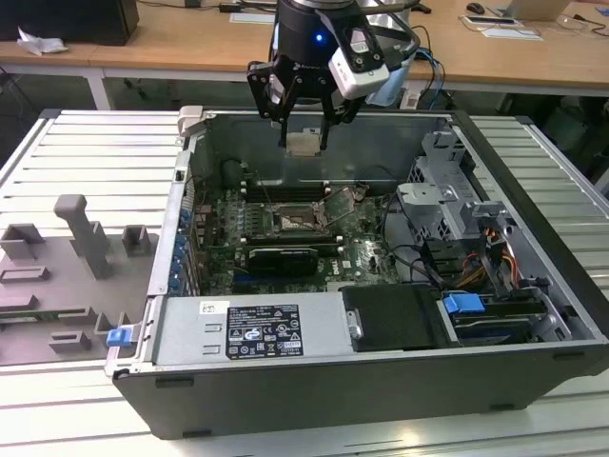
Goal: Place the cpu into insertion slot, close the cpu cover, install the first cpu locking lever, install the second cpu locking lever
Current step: 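Place the cpu into insertion slot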
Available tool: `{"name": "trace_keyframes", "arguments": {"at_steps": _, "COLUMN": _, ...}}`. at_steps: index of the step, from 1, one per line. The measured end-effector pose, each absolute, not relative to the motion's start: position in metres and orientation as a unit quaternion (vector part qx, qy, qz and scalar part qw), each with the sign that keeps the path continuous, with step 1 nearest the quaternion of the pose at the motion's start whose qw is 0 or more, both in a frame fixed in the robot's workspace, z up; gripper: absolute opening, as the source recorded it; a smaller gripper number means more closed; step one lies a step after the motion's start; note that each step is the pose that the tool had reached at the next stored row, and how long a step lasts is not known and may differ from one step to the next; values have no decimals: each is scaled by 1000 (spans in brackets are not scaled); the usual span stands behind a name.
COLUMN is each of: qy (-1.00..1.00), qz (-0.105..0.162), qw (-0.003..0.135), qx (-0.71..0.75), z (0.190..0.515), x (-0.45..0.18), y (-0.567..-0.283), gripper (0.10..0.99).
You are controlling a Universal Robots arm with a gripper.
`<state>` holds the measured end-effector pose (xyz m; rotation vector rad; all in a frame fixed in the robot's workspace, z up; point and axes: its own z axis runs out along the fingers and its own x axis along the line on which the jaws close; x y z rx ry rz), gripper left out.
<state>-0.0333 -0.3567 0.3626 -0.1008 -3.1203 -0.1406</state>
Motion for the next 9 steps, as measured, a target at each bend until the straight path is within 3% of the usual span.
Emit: {"name": "trace_keyframes", "arguments": {"at_steps": 9, "qy": -998, "qz": -45, "qw": 8, "qx": -45, "z": 363, "x": -34, "y": -357, "gripper": 537}}
